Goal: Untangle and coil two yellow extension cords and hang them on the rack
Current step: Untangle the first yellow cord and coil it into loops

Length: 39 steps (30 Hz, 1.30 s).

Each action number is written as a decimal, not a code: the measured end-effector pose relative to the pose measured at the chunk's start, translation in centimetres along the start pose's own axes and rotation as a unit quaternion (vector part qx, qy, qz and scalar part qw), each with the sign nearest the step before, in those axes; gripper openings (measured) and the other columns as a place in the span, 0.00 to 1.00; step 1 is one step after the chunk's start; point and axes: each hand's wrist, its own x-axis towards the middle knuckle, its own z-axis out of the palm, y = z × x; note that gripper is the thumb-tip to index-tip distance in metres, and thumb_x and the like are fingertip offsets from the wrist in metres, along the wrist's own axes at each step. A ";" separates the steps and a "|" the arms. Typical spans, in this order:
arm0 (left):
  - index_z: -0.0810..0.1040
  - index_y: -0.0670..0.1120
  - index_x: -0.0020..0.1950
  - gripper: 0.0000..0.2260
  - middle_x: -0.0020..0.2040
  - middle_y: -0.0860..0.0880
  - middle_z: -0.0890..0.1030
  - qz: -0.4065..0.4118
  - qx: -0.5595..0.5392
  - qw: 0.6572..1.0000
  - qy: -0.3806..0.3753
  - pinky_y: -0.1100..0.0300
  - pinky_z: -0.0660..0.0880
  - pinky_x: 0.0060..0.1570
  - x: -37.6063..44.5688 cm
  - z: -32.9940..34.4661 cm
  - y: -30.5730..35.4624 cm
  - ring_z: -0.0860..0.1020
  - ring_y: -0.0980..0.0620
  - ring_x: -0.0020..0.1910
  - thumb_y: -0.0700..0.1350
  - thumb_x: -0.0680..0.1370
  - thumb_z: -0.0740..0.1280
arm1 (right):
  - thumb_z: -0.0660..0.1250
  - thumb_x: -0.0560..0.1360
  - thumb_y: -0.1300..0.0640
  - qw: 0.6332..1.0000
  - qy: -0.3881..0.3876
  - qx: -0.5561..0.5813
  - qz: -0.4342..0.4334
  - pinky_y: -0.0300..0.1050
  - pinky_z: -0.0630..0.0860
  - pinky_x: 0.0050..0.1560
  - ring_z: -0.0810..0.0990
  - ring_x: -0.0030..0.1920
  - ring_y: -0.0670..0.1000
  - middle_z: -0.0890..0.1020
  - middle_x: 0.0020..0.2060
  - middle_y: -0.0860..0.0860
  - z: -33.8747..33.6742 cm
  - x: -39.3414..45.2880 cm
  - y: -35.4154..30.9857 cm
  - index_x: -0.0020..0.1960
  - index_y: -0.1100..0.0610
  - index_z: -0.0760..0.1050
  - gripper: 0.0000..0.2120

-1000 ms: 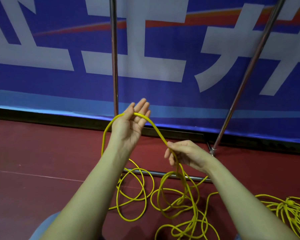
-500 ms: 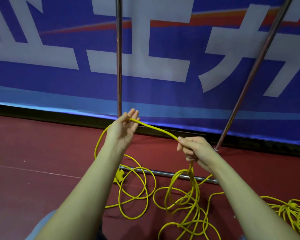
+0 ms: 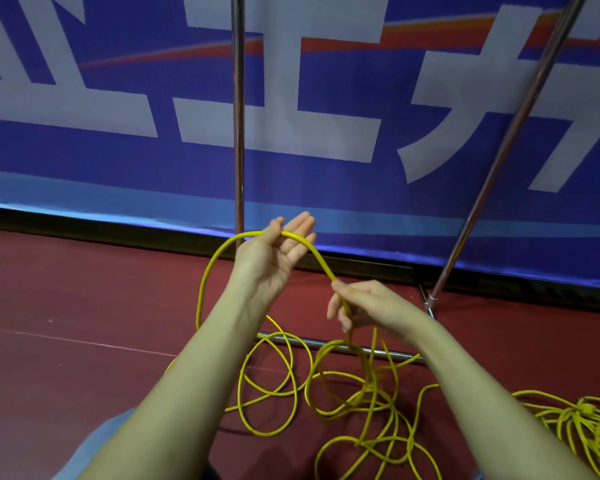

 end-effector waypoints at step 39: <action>0.69 0.41 0.51 0.09 0.64 0.39 0.75 0.023 -0.041 0.999 -0.005 0.48 0.72 0.57 1.0 -1.2 0.5 0.74 0.41 0.64 0.43 0.84 0.51 | 0.60 0.78 0.52 0.995 0.092 0.046 -0.002 0.41 0.67 0.31 0.67 0.24 0.48 0.71 0.22 0.51 -1.6 0.0 2.5 0.34 0.61 0.75 0.18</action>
